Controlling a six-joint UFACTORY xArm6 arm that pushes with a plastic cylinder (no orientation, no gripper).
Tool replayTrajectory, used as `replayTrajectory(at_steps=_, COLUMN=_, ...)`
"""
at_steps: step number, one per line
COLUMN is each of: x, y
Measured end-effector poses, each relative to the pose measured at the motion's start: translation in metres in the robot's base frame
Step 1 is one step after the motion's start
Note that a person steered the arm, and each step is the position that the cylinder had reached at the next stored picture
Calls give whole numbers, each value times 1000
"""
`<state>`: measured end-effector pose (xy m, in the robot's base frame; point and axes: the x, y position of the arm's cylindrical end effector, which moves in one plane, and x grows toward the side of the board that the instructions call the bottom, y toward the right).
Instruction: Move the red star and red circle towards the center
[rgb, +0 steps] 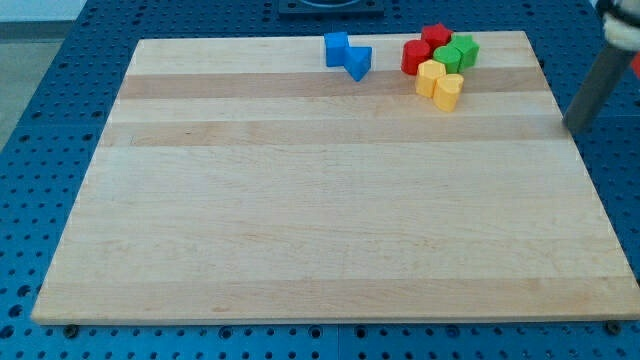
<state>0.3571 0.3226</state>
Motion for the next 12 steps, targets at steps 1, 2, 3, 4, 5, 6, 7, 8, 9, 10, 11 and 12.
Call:
replayTrajectory(at_steps=1, x=-95, y=-4)
replayTrajectory(at_steps=2, x=-156, y=-46)
replayTrajectory(at_steps=3, x=-166, y=-55)
replayTrajectory(at_steps=4, x=-165, y=-117)
replayTrajectory(at_steps=5, x=-165, y=-151)
replayTrajectory(at_steps=6, x=-135, y=-162)
replayTrajectory(at_steps=7, x=-98, y=-186)
replayTrajectory(at_steps=8, x=-80, y=-215)
replayTrajectory(at_steps=9, x=-93, y=-185)
replayTrajectory(at_steps=10, x=-110, y=-191)
replayTrajectory(at_steps=11, x=-92, y=-221)
replayTrajectory(at_steps=12, x=-41, y=-276)
